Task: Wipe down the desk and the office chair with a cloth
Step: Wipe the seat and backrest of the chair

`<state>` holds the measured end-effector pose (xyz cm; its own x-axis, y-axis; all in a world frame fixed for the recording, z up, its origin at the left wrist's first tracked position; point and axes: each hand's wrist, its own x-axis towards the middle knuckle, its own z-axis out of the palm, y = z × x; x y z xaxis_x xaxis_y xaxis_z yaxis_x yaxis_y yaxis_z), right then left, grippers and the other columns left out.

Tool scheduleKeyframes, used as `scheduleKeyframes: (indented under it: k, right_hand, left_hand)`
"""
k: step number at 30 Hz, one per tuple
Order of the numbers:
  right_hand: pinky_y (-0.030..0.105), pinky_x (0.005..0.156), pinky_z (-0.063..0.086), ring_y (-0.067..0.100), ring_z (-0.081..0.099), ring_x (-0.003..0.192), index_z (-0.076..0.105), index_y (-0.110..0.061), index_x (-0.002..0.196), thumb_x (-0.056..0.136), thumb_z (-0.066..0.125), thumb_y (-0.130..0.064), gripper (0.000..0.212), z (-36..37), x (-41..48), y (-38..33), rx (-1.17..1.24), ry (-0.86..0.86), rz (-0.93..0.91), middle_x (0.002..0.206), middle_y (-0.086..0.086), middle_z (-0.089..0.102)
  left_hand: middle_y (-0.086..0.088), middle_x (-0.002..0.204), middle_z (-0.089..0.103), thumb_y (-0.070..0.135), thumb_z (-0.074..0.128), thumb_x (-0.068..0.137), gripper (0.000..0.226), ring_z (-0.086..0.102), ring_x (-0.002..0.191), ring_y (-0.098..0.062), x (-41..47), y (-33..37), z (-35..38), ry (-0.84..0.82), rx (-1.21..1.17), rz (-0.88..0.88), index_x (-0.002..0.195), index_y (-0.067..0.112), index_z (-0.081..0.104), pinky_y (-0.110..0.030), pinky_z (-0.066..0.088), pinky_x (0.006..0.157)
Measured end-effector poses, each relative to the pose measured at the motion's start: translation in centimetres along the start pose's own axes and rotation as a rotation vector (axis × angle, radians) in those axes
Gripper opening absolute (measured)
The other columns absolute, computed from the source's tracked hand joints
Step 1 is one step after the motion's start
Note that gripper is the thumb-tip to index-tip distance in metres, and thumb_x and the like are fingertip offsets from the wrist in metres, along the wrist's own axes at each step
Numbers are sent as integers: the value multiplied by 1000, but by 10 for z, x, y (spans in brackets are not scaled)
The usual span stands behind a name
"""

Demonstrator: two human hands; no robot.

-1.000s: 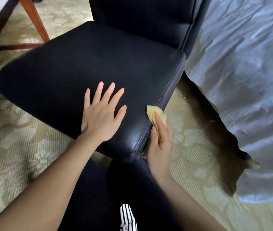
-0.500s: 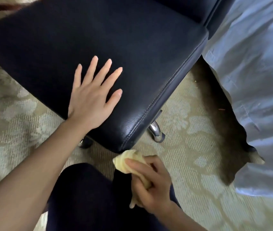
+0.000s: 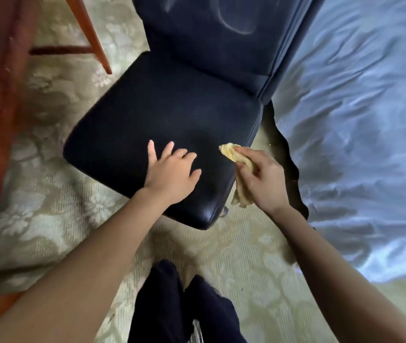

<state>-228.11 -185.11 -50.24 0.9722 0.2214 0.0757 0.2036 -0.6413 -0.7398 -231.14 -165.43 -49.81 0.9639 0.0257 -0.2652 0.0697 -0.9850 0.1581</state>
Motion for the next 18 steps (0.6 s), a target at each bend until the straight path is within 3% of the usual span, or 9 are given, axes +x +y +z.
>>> scheduleKeyframes:
  k: [7,10,18]
  right_hand:
    - [20,91,39,10,55,105,62,-24,121,89,60,-19,32,-145,30,-111,2,-35,-41,118,-4,61]
    - [13,90,35,8,54,106,63,-21,120,89,62,-15,32,-193,55,-149,-8,-5,-111,118,-3,61]
    - [12,97,31,16,53,112,63,-8,119,86,61,1,34,-225,152,-205,97,190,-158,121,7,61]
  left_hand:
    - [7,151,34,44,37,98,49,15,145,-20,-36,38,-198,64,-101,-29,144,28,34,-52,-5,115]
    - [7,152,32,44,38,98,49,16,144,-18,-39,52,-270,138,-110,-9,145,28,33,-50,-3,116]
    - [5,156,22,42,40,98,54,11,146,-18,0,45,-365,233,-121,33,148,28,26,-49,-1,116]
